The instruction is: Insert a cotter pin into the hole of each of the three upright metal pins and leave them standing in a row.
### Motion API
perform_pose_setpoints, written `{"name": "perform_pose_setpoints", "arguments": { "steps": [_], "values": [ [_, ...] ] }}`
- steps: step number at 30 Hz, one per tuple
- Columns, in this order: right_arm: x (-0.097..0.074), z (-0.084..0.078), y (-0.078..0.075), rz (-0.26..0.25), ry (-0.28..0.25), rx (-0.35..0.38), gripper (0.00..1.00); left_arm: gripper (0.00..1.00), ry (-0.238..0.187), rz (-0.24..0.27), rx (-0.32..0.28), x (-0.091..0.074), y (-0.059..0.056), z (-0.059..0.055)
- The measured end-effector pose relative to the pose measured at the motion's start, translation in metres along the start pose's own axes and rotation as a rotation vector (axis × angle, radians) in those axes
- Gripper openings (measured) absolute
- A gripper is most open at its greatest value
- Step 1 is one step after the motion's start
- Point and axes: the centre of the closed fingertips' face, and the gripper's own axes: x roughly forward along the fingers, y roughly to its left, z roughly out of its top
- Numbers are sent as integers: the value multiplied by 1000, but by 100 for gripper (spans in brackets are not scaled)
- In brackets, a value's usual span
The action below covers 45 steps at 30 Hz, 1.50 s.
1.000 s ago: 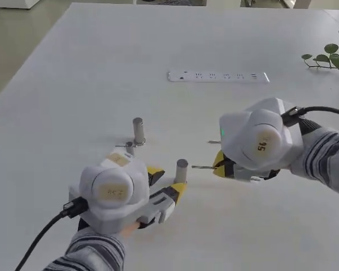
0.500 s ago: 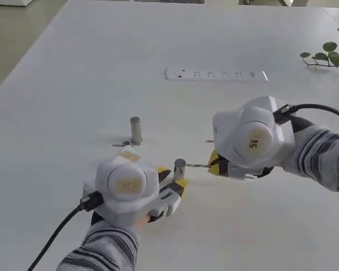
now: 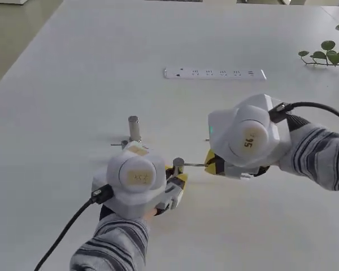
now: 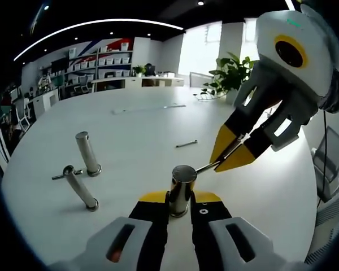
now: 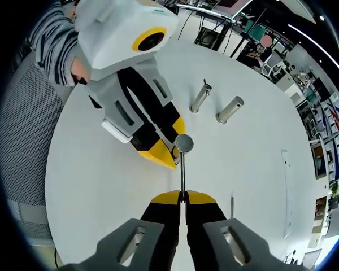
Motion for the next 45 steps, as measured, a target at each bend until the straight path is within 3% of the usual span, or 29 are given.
{"name": "perform_pose_setpoints", "arguments": {
  "steps": [2, 6, 14, 23, 37, 45],
  "values": [
    [-1, 7, 3, 21, -33, 42, 0, 11, 1, 2, 6, 0, 0, 0],
    [-1, 5, 1, 10, -21, 37, 0, 10, 1, 5, 7, 1, 0, -1],
    [-1, 15, 1, 8, -51, 25, 0, 10, -1, 13, 27, 1, 0, -1],
    [3, 20, 0, 2, -61, 9, 0, 10, -6, 12, 1, 2, 1, -2],
    [6, 28, 1, 1, -101, 46, 0, 10, -5, 17, -11, 4, 0, -4],
    [-1, 30, 1, 4, -124, 63, 4, 10, -2, 21, -20, 5, 1, -5]
  ]
}}
